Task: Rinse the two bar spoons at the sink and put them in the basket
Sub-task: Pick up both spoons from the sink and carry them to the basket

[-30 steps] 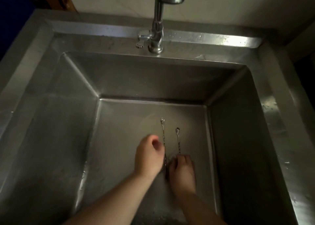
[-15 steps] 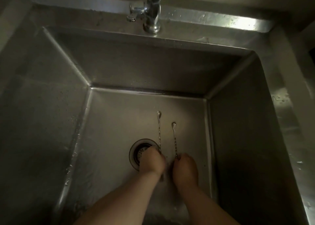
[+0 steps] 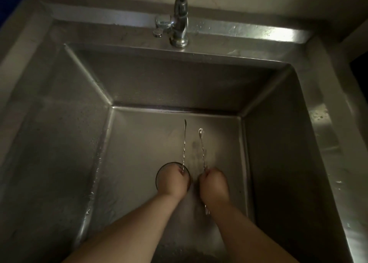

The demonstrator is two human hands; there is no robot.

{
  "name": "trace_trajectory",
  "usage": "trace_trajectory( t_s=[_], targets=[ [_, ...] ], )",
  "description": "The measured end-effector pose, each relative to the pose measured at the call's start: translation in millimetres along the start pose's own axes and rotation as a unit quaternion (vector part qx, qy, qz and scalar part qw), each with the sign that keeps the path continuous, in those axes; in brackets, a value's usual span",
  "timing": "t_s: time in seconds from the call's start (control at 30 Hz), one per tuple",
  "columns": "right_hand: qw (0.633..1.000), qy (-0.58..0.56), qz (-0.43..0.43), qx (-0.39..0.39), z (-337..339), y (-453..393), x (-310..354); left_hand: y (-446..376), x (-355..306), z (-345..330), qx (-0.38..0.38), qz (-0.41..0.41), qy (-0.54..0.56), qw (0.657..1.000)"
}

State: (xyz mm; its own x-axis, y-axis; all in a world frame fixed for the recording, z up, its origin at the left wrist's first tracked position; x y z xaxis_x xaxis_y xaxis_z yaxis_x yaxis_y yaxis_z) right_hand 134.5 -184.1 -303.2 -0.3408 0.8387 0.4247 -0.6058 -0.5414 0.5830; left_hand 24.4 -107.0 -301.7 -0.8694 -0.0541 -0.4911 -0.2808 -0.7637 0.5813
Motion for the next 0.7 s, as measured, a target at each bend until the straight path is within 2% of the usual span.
trace_trajectory(
  t_s=[0.23, 0.5, 0.7],
  targets=[
    [0.991, -0.078, 0.072, -0.079, 57.9, 52.8, 48.1, 44.2, -24.9, 64.0, -0.102, -0.071, 0.075, 0.989],
    [0.963, -0.162, 0.154, -0.152, 153.3, 158.0, 94.6, 144.4, -83.0, 154.2, -0.147, -0.192, 0.084, 0.967],
    [0.942, -0.164, 0.181, -0.23, 228.3, 237.0, 117.0, 227.0, -133.0, 209.8, -0.169, -0.271, 0.099, 0.942]
  ],
)
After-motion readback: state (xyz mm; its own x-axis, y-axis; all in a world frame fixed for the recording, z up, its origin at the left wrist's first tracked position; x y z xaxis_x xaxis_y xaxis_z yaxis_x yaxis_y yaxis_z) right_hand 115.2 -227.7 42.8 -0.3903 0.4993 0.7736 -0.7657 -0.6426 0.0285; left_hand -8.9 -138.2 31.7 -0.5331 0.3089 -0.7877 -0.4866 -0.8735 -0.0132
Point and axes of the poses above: each hand's wrist, its own y-axis away from the middle knuckle, its own z-axis out of the back of the hand, x = y × z, the point moved 4 cm from there along -y, towards the middle knuckle, and after that the axes turned 8 degrees about x, right-handed, at the moved point
